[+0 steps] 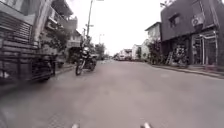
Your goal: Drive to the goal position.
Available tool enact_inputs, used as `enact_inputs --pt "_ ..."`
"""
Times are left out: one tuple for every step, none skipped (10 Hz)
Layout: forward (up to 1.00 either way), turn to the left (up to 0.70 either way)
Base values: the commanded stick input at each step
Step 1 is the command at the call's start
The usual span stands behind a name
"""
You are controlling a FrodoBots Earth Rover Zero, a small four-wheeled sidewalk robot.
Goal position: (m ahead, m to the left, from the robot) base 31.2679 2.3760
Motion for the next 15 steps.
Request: enact_inputs --pt "0.7 0.1" --pt "0.7 0.04" --pt "0.7 0.01" --pt "0.7 0.02" --pt "0.7 0.04" --pt "0.7 0.06" --pt "0.7 0.06" --pt "0.7 0.0" --pt "0.7 0.0" --pt "0.7 0.0" --pt "0.7 0.0" --pt "0.7 -0.03" --pt "0.7 -0.35" --pt "0.7 -0.35" --pt "0.7 -0.16"
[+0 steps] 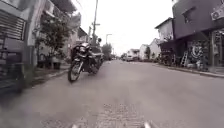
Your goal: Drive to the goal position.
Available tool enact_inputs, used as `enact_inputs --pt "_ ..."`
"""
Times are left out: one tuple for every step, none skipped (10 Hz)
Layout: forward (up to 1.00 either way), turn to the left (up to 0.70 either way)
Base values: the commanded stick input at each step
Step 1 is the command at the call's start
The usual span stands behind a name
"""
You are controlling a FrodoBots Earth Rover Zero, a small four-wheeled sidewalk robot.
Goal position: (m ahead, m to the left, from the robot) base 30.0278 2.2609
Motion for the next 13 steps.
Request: enact_inputs --pt "0.7 0.05" --pt "0.7 0.01" --pt "0.7 0.13" --pt "0.7 0.1" --pt "0.7 0.09" --pt "0.7 0.09" --pt "0.7 0.09" --pt "0.7 0.01" --pt "0.7 0.09" --pt "0.7 0.0" --pt "0.7 0.0" --pt "0.7 0.0" --pt "0.7 0.0"
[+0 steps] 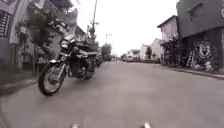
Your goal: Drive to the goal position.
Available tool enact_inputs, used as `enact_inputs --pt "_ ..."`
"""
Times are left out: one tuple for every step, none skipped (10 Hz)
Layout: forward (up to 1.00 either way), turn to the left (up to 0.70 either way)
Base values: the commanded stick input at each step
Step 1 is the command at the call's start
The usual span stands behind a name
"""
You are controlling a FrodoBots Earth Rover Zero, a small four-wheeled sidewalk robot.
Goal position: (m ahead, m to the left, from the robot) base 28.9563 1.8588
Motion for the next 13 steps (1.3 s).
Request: enact_inputs --pt "0.7 -0.26" --pt "0.7 -0.32" --pt "0.7 -0.16" --pt "0.7 0.09" --pt "0.7 0.09" --pt "0.7 0.08" --pt "0.7 0.07" --pt "0.7 0.0" --pt "0.7 0.0" --pt "0.7 0.0" --pt "0.7 0.0" --pt "0.7 -0.33" --pt "0.7 -0.13"
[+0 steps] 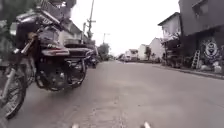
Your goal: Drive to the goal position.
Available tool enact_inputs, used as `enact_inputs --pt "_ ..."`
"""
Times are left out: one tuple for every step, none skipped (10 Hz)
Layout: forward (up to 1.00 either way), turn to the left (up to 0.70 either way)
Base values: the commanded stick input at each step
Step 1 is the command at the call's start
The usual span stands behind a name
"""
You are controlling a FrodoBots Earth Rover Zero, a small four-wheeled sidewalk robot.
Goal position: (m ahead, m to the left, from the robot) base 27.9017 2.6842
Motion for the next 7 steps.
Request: enact_inputs --pt "0.7 0.07" --pt "0.7 0.03" --pt "0.7 0.0" --pt "0.7 0.0" --pt "0.7 0.0" --pt "0.7 0.0" --pt "0.7 0.0"
